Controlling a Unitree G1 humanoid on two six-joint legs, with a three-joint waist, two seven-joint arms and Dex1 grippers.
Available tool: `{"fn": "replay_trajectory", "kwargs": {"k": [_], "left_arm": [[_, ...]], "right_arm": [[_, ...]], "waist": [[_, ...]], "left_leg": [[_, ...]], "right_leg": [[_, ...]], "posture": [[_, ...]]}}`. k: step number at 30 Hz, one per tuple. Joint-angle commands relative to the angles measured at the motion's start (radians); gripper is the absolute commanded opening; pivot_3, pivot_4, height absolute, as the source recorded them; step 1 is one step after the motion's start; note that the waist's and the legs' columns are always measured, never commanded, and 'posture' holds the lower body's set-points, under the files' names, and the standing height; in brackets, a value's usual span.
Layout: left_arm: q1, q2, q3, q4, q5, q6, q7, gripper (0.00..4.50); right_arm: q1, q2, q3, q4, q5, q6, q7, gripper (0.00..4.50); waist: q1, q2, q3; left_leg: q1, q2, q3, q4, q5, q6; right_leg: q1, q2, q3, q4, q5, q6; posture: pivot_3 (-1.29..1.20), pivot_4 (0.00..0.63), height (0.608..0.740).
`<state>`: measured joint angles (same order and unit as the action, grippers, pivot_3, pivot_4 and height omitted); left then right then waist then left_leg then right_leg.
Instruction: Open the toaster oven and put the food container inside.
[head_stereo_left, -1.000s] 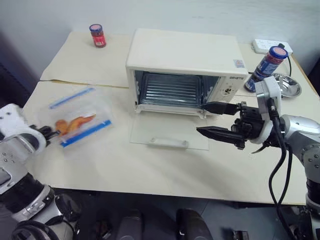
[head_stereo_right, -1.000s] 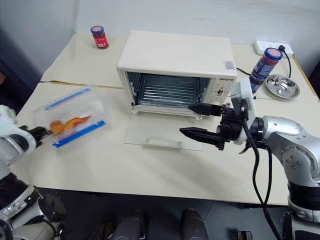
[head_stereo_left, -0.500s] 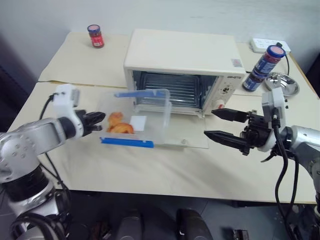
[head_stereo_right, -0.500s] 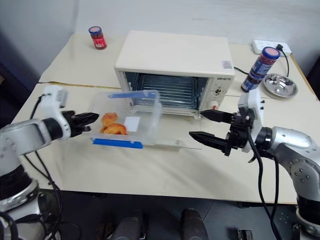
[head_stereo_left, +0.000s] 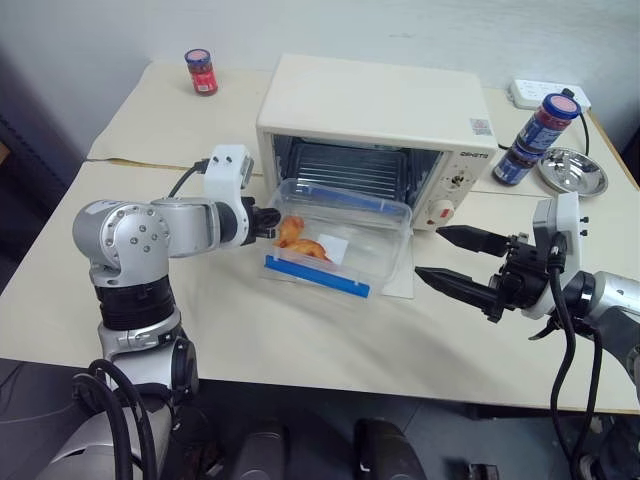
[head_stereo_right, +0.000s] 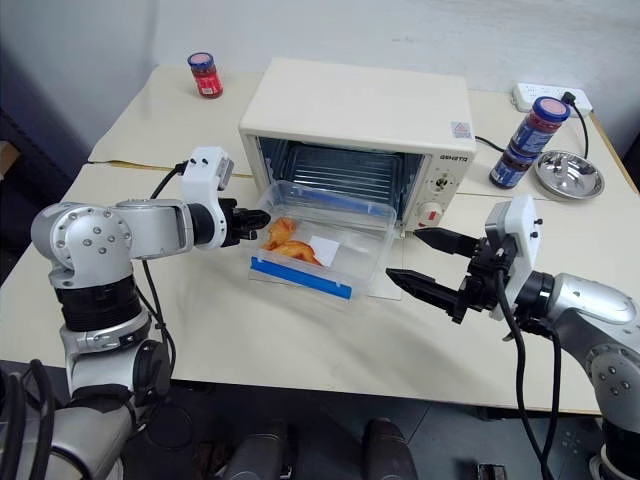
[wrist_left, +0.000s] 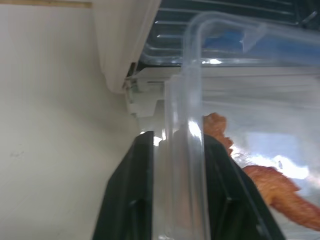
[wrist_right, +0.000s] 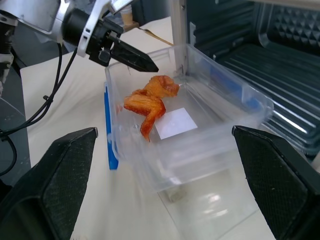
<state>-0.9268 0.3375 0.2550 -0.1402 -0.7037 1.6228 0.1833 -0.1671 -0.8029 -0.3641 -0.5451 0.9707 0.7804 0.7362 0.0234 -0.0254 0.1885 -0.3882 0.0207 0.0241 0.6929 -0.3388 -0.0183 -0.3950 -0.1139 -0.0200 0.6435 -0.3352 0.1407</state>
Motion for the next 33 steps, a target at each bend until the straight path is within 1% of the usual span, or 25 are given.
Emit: {"fn": "replay_trajectory", "kwargs": {"k": [1, 3, 5, 7, 11, 14, 16, 19, 20, 21, 22, 23, 25, 27, 28, 30, 31, 33], "left_arm": [[-0.023, -0.004, 0.017, -0.011, 0.027, -0.008, -0.016, 2.44], [-0.025, -0.019, 0.056, -0.034, 0.033, -0.010, -0.038, 2.97], [-0.017, -0.020, 0.090, -0.077, 0.021, -0.026, -0.076, 2.97], [-0.008, -0.019, 0.150, -0.128, -0.034, -0.035, -0.148, 2.97], [0.038, 0.033, 0.232, -0.199, -0.089, -0.070, -0.267, 2.97], [0.088, 0.104, 0.302, -0.239, -0.205, -0.114, -0.429, 2.97], [0.143, 0.179, 0.330, -0.262, -0.302, -0.123, -0.565, 2.97], [0.255, 0.315, 0.365, -0.268, -0.440, -0.139, -0.800, 2.45], [0.305, 0.369, 0.353, -0.281, -0.456, -0.157, -0.876, 2.17], [0.363, 0.429, 0.329, -0.299, -0.463, -0.174, -0.957, 1.78], [0.430, 0.486, 0.295, -0.330, -0.437, -0.226, -1.039, 1.60], [0.496, 0.541, 0.243, -0.352, -0.383, -0.292, -1.101, 1.31], [0.593, 0.602, 0.153, -0.369, -0.278, -0.435, -1.183, 0.72], [0.635, 0.622, 0.079, -0.355, -0.193, -0.556, -1.217, 0.09], [0.644, 0.619, 0.037, -0.340, -0.147, -0.615, -1.222, 0.00], [0.648, 0.609, -0.023, -0.317, -0.083, -0.700, -1.232, 0.00], [0.629, 0.588, -0.057, -0.293, -0.054, -0.733, -1.219, 0.00], [0.584, 0.547, -0.125, -0.238, 0.011, -0.791, -1.183, 0.00]], "right_arm": [[0.012, 0.002, -0.042, -0.030, 0.002, -0.036, -0.008, 4.50], [0.021, -0.003, -0.037, -0.027, -0.011, -0.046, -0.009, 4.50], [0.034, -0.008, -0.035, -0.025, -0.022, -0.055, -0.006, 4.50], [0.045, -0.015, -0.038, -0.022, -0.029, -0.059, 0.002, 4.50], [0.056, -0.028, -0.052, -0.017, -0.021, -0.059, 0.016, 4.50], [0.056, -0.040, -0.062, -0.024, 0.005, -0.046, 0.027, 4.50], [0.060, -0.047, -0.076, -0.038, 0.049, -0.029, 0.040, 4.50], [0.095, -0.074, -0.095, -0.071, 0.148, 0.016, 0.088, 3.98], [0.114, -0.087, -0.098, -0.085, 0.179, 0.031, 0.109, 3.67], [0.133, -0.099, -0.095, -0.100, 0.196, 0.042, 0.126, 3.23], [0.155, -0.110, -0.081, -0.119, 0.190, 0.042, 0.145, 3.04], [0.171, -0.114, -0.054, -0.135, 0.163, 0.033, 0.153, 2.69], [0.174, -0.100, 0.010, -0.147, 0.108, 0.013, 0.129, 2.04], [0.161, -0.077, 0.066, -0.148, 0.071, -0.002, 0.099, 1.36], [0.157, -0.067, 0.107, -0.150, 0.029, -0.019, 0.093, 1.07], [0.152, -0.051, 0.172, -0.146, -0.044, -0.049, 0.084, 0.37], [0.140, -0.033, 0.223, -0.132, -0.103, -0.074, 0.072, 0.02], [0.107, 0.001, 0.308, -0.102, -0.198, -0.116, 0.053, 0.02]], "waist": [[-0.002, 0.000, 0.000], [-0.002, 0.000, 0.000], [-0.001, 0.000, 0.000], [-0.002, 0.000, 0.000], [-0.004, 0.000, 0.000], [-0.007, 0.000, 0.000], [-0.007, 0.000, 0.000], [-0.013, 0.001, 0.000], [-0.016, 0.001, 0.000], [-0.018, 0.001, 0.000], [-0.022, 0.001, 0.000], [-0.024, 0.001, 0.000], [-0.022, 0.001, 0.000], [-0.019, 0.001, 0.001], [-0.018, 0.001, 0.001], [-0.017, 0.001, 0.001], [-0.018, 0.002, 0.001], [-0.019, 0.002, 0.000]], "left_leg": [[0.000, 0.000, 0.000, 0.000, 0.000, 0.000], [0.000, 0.000, 0.000, 0.000, 0.000, 0.000], [0.000, 0.000, 0.000, 0.000, 0.000, 0.000], [0.000, 0.000, 0.000, 0.000, 0.000, 0.000], [0.000, 0.000, 0.000, -0.001, 0.000, 0.000], [0.000, 0.001, 0.001, -0.001, 0.000, -0.001], [0.000, 0.001, 0.001, -0.001, 0.000, -0.001], [0.001, 0.001, 0.000, -0.002, 0.000, -0.001], [0.001, 0.001, 0.000, -0.003, 0.000, -0.001], [0.001, 0.001, 0.000, -0.003, 0.000, -0.001], [0.001, 0.001, 0.000, -0.004, 0.000, -0.001], [0.001, 0.001, 0.000, -0.004, 0.000, 0.000], [0.003, 0.000, 0.001, -0.006, 0.000, 0.000], [0.005, -0.001, 0.001, -0.007, 0.002, 0.003], [0.005, -0.001, 0.001, -0.008, 0.003, 0.003], [0.004, -0.001, 0.001, -0.009, 0.003, 0.003], [0.004, -0.001, 0.001, -0.009, 0.003, 0.003], [0.004, -0.001, 0.001, -0.010, 0.003, 0.003]], "right_leg": [[0.000, 0.000, 0.000, 0.000, 0.000, 0.000], [0.000, 0.000, 0.000, 0.000, 0.000, 0.000], [0.000, 0.000, 0.000, 0.000, 0.000, 0.000], [0.000, 0.000, 0.000, 0.000, 0.000, 0.000], [0.000, 0.000, 0.000, -0.001, 0.000, 0.000], [0.000, 0.000, 0.000, -0.001, 0.000, 0.000], [0.000, 0.001, 0.000, -0.001, 0.000, 0.000], [0.000, 0.000, 0.000, -0.001, 0.000, 0.000], [0.000, 0.000, 0.000, -0.001, 0.000, 0.000], [0.000, 0.000, 0.000, -0.002, 0.000, 0.000], [0.000, 0.000, 0.000, -0.002, 0.000, 0.000], [0.001, 0.000, 0.000, -0.004, 0.000, -0.001], [0.003, 0.000, 0.001, -0.010, 0.000, -0.001], [0.005, -0.001, 0.002, -0.014, 0.000, 0.000], [0.005, -0.001, 0.002, -0.015, 0.001, 0.000], [0.005, -0.001, 0.002, -0.016, 0.002, -0.002], [0.005, -0.001, 0.003, -0.016, 0.002, -0.002], [0.003, -0.001, 0.003, -0.016, 0.002, -0.001]], "posture": [[0.00, 0.150, 0.740], [0.00, 0.150, 0.740], [0.00, 0.150, 0.740], [0.00, 0.150, 0.740], [0.00, 0.150, 0.740], [0.00, 0.150, 0.740], [0.00, 0.150, 0.740], [0.00, 0.150, 0.740], [0.00, 0.150, 0.740], [0.00, 0.150, 0.740], [0.00, 0.150, 0.740], [0.00, 0.150, 0.740], [0.00, 0.150, 0.740], [0.00, 0.150, 0.740], [0.00, 0.150, 0.740], [0.00, 0.150, 0.740], [0.00, 0.150, 0.740], [0.00, 0.150, 0.740]]}}
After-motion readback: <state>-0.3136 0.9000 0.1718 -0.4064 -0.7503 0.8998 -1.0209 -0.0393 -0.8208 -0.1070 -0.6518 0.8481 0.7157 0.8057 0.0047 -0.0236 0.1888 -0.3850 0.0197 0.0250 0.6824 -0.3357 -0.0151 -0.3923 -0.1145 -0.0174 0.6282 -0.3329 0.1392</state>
